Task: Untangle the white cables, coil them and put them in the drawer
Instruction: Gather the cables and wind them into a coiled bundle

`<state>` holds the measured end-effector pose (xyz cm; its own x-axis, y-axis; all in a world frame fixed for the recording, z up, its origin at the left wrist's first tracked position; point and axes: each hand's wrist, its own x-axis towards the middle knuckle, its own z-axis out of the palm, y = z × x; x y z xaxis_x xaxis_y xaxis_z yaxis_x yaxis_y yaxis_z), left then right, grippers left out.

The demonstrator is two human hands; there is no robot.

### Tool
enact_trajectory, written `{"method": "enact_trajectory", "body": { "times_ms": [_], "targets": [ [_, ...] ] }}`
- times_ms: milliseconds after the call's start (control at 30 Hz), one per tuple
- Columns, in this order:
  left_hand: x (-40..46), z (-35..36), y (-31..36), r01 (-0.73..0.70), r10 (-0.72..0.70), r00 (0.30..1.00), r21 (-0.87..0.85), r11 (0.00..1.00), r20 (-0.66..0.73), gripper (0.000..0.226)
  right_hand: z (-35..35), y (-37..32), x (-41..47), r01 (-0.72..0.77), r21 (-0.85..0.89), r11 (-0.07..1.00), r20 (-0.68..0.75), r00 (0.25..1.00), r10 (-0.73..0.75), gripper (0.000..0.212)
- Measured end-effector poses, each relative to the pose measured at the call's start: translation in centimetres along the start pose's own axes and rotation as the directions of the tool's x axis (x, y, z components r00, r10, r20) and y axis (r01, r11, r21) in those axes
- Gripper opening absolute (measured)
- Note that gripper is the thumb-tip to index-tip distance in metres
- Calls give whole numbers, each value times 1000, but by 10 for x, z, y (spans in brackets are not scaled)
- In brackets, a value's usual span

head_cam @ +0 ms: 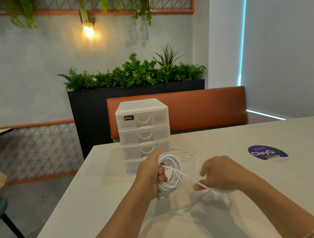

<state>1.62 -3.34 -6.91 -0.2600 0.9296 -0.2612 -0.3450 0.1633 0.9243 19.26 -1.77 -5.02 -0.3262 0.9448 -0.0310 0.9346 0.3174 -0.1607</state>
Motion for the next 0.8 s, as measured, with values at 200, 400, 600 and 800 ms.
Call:
{"method": "enact_trajectory", "body": {
  "times_ms": [200, 400, 600, 800],
  "targets": [
    [3, -5, 2, -12, 9, 998, -43, 999, -55, 46, 5, -28, -4, 132, 521, 843, 43, 983, -180, 25],
    [5, -8, 2, -39, 34, 996, -62, 997, -82, 50, 15, -43, -2, 214, 403, 890, -78, 977, -199, 26],
    [9, -17, 4, -47, 41, 995, -74, 996, -90, 56, -51, 36, -1, 235, 728, 645, -486, 839, 243, 21],
    [7, -15, 5, -42, 36, 996, -71, 997, -86, 51, -58, 173, 28, 111, 942, 316, -320, 573, 754, 33]
  ]
}}
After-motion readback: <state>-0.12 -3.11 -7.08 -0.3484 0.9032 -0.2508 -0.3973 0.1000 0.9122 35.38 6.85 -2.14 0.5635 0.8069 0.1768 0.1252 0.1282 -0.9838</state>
